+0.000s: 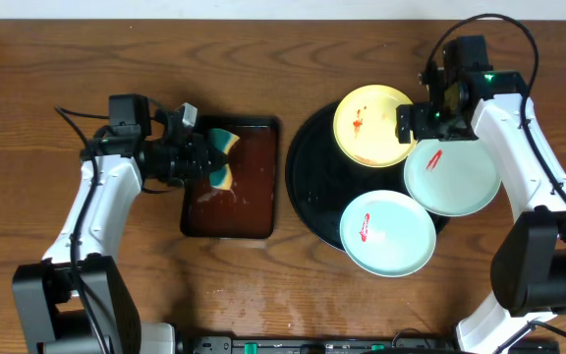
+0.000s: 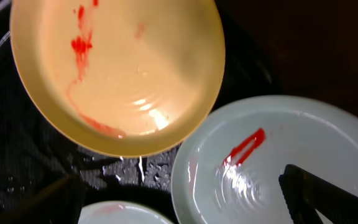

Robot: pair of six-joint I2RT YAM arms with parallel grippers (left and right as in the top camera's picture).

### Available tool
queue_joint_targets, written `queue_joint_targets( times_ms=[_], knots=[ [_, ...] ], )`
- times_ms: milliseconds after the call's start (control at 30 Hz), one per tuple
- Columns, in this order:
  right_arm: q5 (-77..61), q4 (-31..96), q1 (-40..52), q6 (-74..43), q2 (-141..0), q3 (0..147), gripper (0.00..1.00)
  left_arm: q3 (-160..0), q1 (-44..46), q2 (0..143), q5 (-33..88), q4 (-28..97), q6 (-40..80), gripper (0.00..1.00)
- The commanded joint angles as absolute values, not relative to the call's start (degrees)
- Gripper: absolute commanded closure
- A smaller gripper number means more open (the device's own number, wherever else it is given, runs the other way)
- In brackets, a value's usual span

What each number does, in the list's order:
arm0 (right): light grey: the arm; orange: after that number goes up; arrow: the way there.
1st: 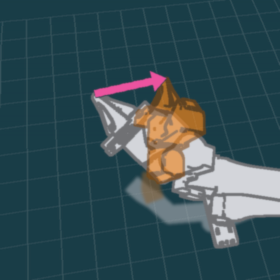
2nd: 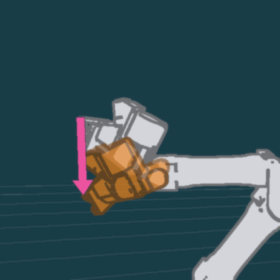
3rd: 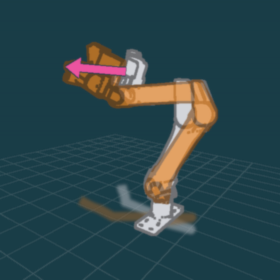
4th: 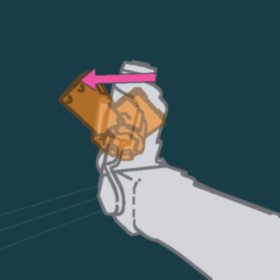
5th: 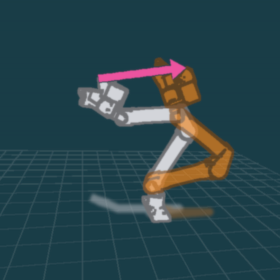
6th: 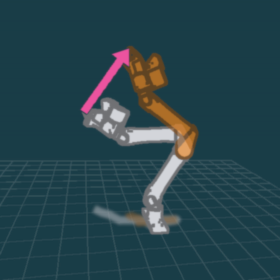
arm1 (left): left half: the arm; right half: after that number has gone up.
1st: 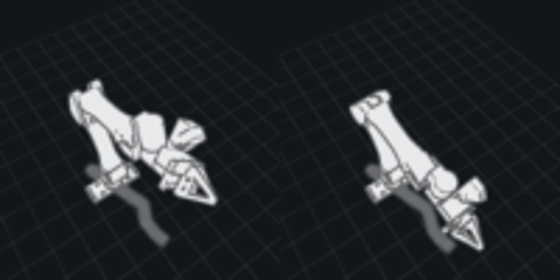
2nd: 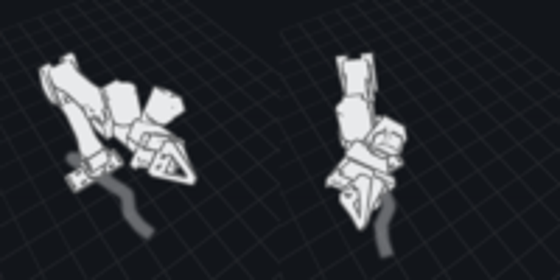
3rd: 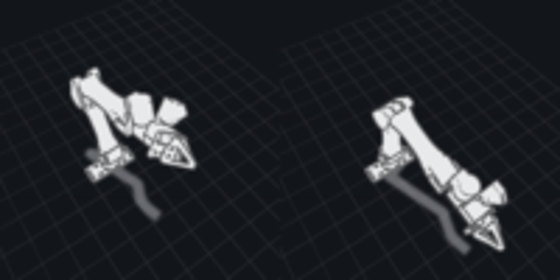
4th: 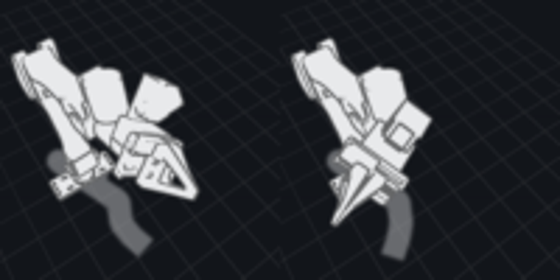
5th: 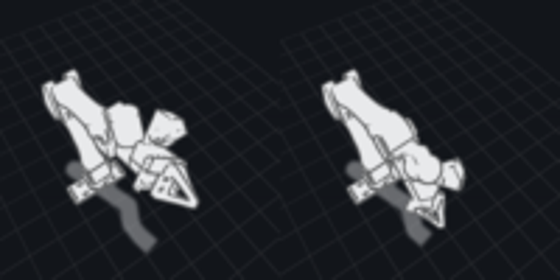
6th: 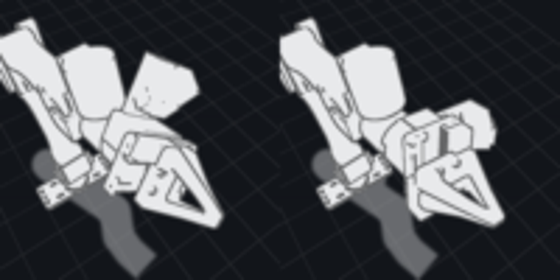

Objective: Clean dirty plates on tray and stack at the side
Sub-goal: 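Lift the sponge out of the water with the left gripper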

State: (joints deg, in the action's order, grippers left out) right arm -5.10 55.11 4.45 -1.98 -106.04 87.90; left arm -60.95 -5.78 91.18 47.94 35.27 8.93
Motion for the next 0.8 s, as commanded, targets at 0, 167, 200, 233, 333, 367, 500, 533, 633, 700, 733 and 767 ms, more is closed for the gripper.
queue_joint_targets(
  times_ms=[0,167,200,233,333,367,500,533,633,700,733,767],
  knots=[
    [-4.75,52.88,4.97,-0.51,-106.10,86.15,0.01,-62.87,-6.24,91.20,51.75,34.87,7.46,0.92],
    [-4.10,42.59,4.89,0.10,-106.10,80.77,0.09,-62.87,-6.04,91.20,46.81,34.70,7.51,0.92],
    [-3.60,39.90,4.86,0.08,-106.10,79.57,0.13,-62.85,-6.04,91.20,46.41,34.70,7.51,0.92],
    [-2.81,37.58,4.89,0.10,-106.10,78.50,0.18,-62.85,-6.04,91.20,46.41,34.65,7.51,0.92],
    [0.16,32.40,4.86,0.05,-106.10,75.99,0.21,-62.85,-6.04,91.20,46.41,34.46,7.51,0.92],
    [1.15,31.22,4.86,0.05,-106.10,75.29,0.23,-62.85,-6.04,91.20,46.41,34.46,7.51,0.92],
    [3.86,25.67,4.86,0.05,-106.10,71.33,0.31,-62.85,-6.04,91.20,46.39,34.46,7.49,0.92],
    [3.84,24.25,4.86,0.05,-106.10,70.24,0.32,-62.85,-6.04,91.20,46.06,34.46,7.49,0.92],
    [3.81,18.72,4.86,-0.19,-106.10,66.04,0.31,-62.85,-6.04,91.20,44.01,34.50,7.51,0.92],
    [3.81,16.56,4.86,-0.16,-106.10,64.36,0.37,-62.85,-6.04,91.20,44.03,34.48,7.51,0.92],
    [3.81,15.77,4.86,-0.16,-106.10,63.75,0.41,-62.85,-6.04,91.20,44.03,34.48,7.51,0.92],
    [3.84,15.27,4.86,-0.16,-106.10,63.29,0.45,-62.85,-6.04,91.20,44.03,34.48,7.51,0.92]
  ],
)
